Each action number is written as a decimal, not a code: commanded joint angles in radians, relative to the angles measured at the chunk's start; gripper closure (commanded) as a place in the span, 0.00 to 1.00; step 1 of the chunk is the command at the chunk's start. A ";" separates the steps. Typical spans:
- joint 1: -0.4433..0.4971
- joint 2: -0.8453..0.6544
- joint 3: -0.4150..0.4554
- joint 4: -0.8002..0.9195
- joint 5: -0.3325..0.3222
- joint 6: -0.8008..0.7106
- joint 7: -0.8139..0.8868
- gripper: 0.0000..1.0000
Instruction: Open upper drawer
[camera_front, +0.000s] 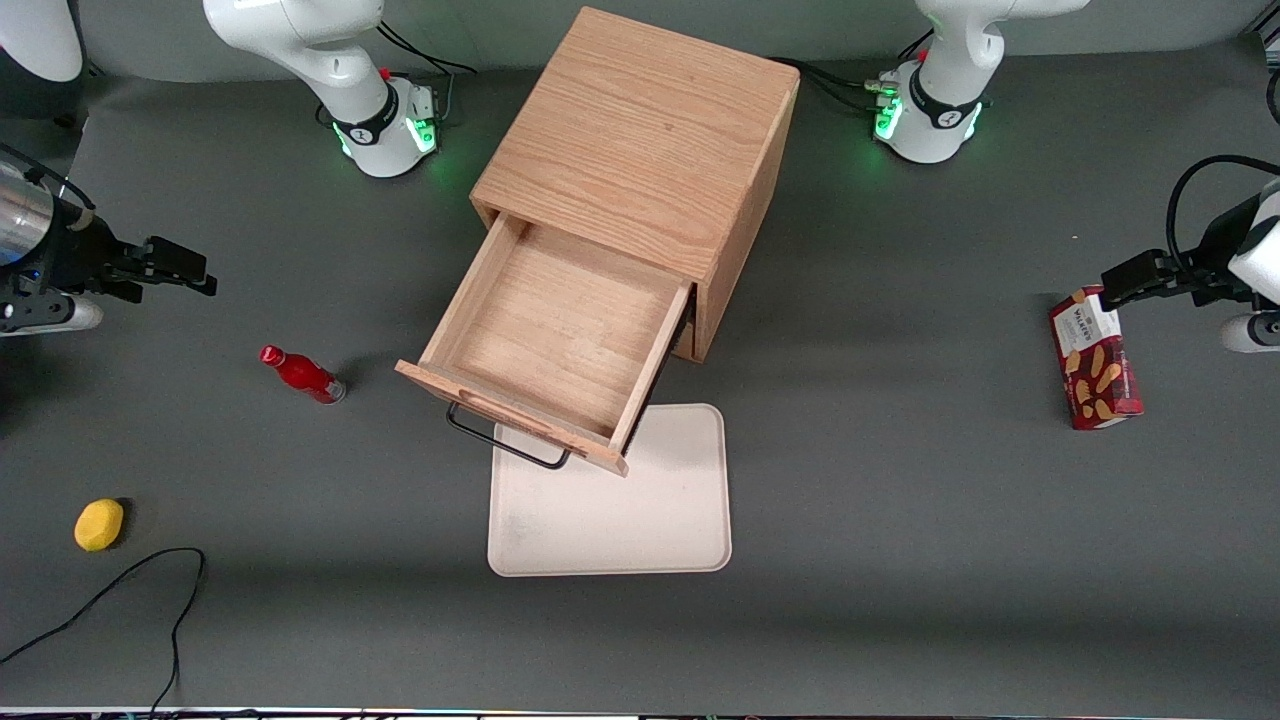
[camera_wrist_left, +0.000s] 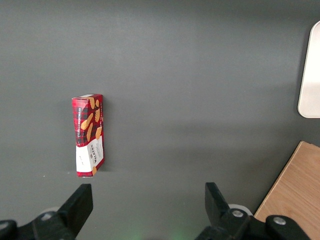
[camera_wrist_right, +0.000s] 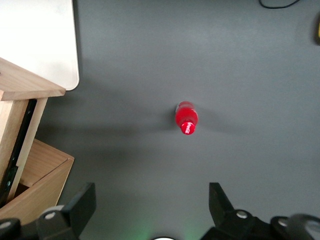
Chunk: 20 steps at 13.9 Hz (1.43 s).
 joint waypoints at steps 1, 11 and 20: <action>-0.131 0.019 0.140 0.048 -0.016 -0.022 -0.009 0.00; -0.156 0.076 0.150 0.165 -0.076 -0.091 -0.010 0.00; -0.143 0.093 0.102 0.200 -0.039 -0.089 -0.033 0.00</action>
